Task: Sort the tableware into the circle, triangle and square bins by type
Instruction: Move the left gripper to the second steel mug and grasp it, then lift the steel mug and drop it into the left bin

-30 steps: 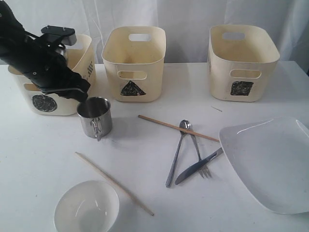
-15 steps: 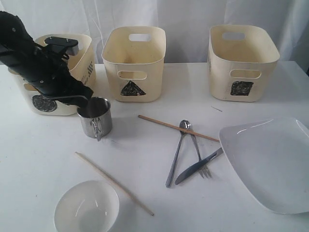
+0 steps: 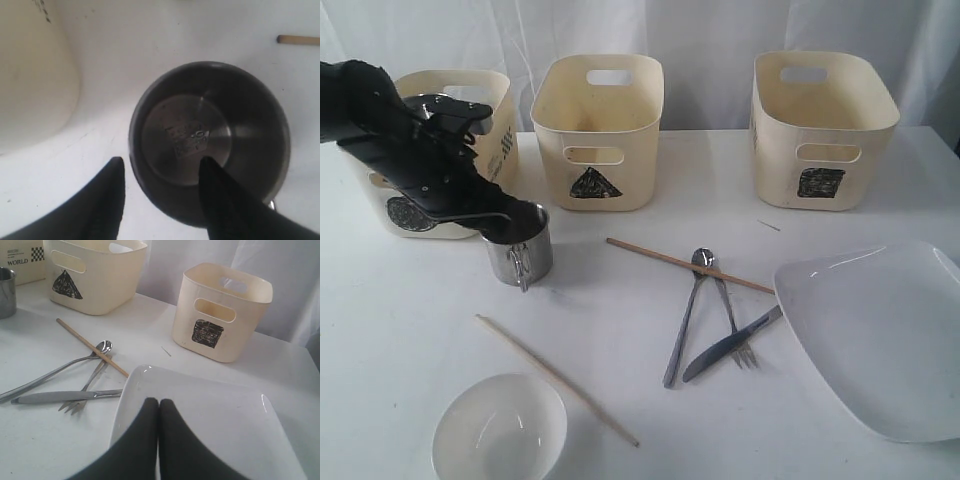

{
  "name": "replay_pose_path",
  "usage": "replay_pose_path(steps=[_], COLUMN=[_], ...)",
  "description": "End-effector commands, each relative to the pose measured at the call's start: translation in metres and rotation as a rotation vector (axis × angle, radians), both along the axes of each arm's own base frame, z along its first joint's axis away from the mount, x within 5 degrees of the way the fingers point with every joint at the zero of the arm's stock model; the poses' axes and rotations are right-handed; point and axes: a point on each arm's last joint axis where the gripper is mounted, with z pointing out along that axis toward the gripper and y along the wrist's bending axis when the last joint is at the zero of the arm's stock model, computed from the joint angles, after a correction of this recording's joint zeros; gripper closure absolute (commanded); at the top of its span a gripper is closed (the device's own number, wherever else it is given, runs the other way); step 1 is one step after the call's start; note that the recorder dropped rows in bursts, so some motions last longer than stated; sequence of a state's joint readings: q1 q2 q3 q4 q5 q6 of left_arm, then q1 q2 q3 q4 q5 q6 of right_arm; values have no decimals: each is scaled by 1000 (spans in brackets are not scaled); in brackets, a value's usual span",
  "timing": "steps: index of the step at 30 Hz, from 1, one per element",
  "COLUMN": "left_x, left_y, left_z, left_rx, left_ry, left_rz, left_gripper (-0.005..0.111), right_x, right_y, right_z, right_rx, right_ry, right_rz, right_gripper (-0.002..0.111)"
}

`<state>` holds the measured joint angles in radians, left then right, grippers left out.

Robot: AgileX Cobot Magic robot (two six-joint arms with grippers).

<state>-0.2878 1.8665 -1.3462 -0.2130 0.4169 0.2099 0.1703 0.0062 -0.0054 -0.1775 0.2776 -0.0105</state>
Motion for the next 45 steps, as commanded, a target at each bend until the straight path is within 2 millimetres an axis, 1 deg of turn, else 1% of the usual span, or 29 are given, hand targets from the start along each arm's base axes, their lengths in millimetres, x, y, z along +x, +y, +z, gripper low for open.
replay_pose_path(steps=[1,5,6,7,9,11,12,15,18,19,21,22,24,26,28,30,37,41,45], left_x=[3,7,7,7,5,1,-1,-10,-23,-30,-38,-40,-41,-33,-21,-9,40,62,78], left_y=[-2,-3,-3,-3,-3,-2,-1,1,5,7,14,21,31,45,58,70,91,101,108], left_z=[-18,-30,-31,-32,-30,-22,-18,7,48,69,98,112,132,148,157,161,153,145,134], left_rx=[5,11,12,11,13,24,35,32,31,27,55,68,67,62,54,52,62,65,72], left_ry=[34,41,43,47,58,61,63,31,-78,-150,-279,-344,-412,-454,-486,-504,-531,-530,-510], left_rz=[10,15,16,17,11,-16,-33,-61,-106,-120,-126,-102,-51,4,64,109,184,213,228], left_gripper=[56,56,57,62,77,100,106,106,106,106,106,106,106,106,106,106,106,106,106], right_x=[0,0,0,0,0,0,0,0,0,0,0,0,0,0,0,0,0,0,0], right_y=[0,0,0,0,0,0,0,0,0,0,0,0,0,0,0,0,0,0,0], right_z=[-1,-1,-1,-1,-1,-1,-1,-1,-1,-1,-1,-1,-1,-1,-1,-1,-1,-1,-1], right_rx=[8,8,8,8,8,8,8,8,8,8,8,8,8,8,8,8,8,8,8], right_ry=[-10,-10,-10,-10,-10,-10,-10,-10,-10,-10,-10,-10,-10,-10,-10,-10,-10,-10,-10], right_rz=[1,1,1,1,1,1,1,1,1,1,1,1,1,1,1,1,1,1,1], right_gripper=[108,108,108,108,108,108,108,108,108,108,108,108,108,108,108,108,108,108,108])
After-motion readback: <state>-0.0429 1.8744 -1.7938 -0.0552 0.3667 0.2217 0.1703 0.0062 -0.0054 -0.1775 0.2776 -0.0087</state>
